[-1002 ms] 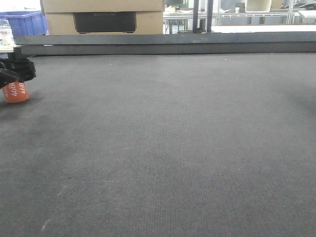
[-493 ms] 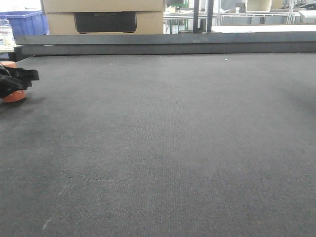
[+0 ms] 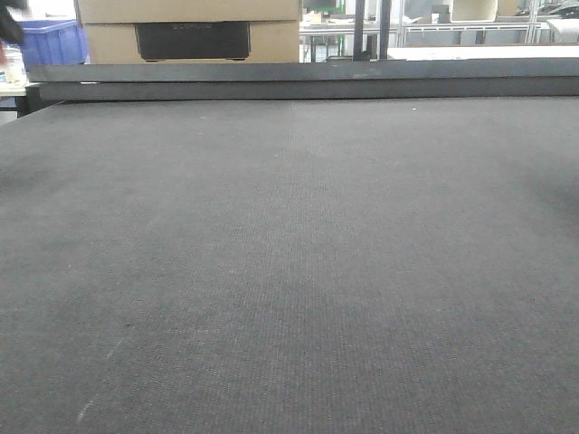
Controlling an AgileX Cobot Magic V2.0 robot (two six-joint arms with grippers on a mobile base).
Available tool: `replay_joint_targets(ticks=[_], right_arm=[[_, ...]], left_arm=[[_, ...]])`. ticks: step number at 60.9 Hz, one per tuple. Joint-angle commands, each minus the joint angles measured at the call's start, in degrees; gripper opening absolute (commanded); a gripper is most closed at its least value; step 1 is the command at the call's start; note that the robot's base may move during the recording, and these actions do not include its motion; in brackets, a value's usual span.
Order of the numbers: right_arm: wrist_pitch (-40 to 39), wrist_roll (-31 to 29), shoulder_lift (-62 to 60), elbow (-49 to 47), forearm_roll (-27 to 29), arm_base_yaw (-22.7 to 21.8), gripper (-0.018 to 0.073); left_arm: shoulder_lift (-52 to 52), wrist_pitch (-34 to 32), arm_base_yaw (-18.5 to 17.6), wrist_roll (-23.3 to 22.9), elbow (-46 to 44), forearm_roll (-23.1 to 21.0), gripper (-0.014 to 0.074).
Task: Place cylindrical capacitor in blue bin on shelf
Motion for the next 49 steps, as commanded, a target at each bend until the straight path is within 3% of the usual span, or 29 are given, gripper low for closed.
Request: replay_joint_targets(ticks=[1,14,26,39,49], right_arm=[[5.12,-0.12,-0.54,-1.43,-0.82,-0.03,-0.0162],[16.03,-0.12,-2.93,-1.78,-0.82,0.36,-0.0162],[21.64,-0.22,-10.15,-1.78,-0.82,4.54,-0.0162],[25.42,-0.22,-20.59,-1.78,-0.84,9.12,-0.0162],[26.84,-0.22,-29.31,-1.78,-1.05,9.23,-0.0162]], left_arm=[[-6.94,9.73,0.12,0.05,-0.35,0.95,-0.0111],[-19.88,29.00,-0.29,0.20,-0.35,2.92,-0.0111],[-30.83,41.48,-3.80,2.61,-0.35,3.08,-0.0111],[-40.85,47.49,-5.23,2.61,-0.35,2.93,-0.0111],[-46.95,50.08,-5.23,2.61,-0.35,2.93,-0.0111]])
